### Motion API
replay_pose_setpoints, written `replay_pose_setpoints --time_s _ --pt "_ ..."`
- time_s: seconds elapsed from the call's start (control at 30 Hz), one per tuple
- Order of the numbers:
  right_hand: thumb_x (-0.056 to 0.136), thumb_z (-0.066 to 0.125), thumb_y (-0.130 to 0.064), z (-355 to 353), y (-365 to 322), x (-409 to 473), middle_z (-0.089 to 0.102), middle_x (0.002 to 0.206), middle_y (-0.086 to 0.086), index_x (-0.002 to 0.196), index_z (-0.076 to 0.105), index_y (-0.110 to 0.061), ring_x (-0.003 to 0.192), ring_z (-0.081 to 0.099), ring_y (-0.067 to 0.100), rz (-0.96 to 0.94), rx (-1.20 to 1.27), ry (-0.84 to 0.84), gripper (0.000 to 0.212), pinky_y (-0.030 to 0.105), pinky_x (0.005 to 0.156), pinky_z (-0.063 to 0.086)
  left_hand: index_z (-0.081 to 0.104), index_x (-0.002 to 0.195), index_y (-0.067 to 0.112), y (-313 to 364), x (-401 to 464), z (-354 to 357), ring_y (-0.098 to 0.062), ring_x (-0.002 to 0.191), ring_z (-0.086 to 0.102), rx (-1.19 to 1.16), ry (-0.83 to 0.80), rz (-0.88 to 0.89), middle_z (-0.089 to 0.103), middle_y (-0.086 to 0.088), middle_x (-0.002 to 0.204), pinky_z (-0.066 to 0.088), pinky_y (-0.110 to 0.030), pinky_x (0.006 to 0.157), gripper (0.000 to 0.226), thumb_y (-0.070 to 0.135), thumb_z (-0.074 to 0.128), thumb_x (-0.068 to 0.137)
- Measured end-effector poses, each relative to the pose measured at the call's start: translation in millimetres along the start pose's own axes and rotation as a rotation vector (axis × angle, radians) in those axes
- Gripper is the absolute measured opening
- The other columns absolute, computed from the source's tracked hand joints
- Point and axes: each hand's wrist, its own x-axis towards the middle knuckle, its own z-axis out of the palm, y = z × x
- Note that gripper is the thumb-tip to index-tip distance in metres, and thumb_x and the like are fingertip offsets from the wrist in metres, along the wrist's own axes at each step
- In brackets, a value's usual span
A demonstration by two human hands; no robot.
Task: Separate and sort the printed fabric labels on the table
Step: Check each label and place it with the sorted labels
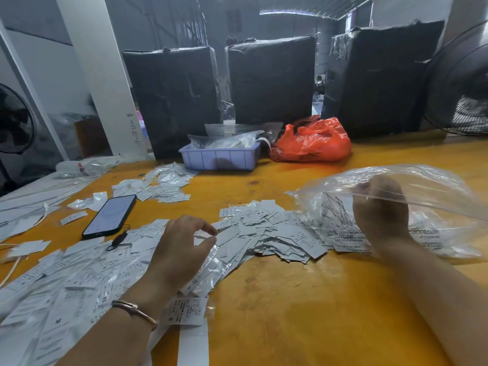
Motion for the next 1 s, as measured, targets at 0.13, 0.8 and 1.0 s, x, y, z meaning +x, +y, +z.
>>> replay_pose_setpoints --time_s 0.13,0.8,1.0 --pt "0.092 0.050 -0.006 2 -18 -8 0.048 0.066 0.007 0.076 0.049 -0.005 0.064 0.045 0.025 0.104 0.249 -0.124 0.016 0.031 0.060 0.029 0.065 0.093 0.033 3 -1 1 -0.009 0.112 0.050 -0.052 0.010 0.086 0.059 0.017 0.106 0.046 -0.039 0.096 0.007 0.026 0.064 0.090" --pt "0.074 0.074 0.010 -1 -85 -79 0.067 0.071 0.017 0.090 0.062 0.002 0.061 0.065 0.021 -0.054 0.988 -0.681 0.022 0.023 0.056 0.049 0.066 0.091 -0.010 42 -16 4 -0.011 0.065 0.067 -0.645 -0.421 0.092 0.070 -0.017 0.076 0.049 -0.014 0.059 0.015 0.003 0.069 0.083" --pt "0.083 0.071 -0.012 -5 -80 -53 0.067 0.071 0.002 0.085 0.065 -0.012 0.064 0.065 0.023 -0.184 0.533 -0.523 0.007 0.038 0.064 0.054 0.068 0.082 0.003 50 -7 -13 -0.008 0.069 0.067 -0.580 -0.334 0.050 0.074 -0.002 0.078 0.048 -0.016 0.058 0.031 0.034 0.068 0.078"
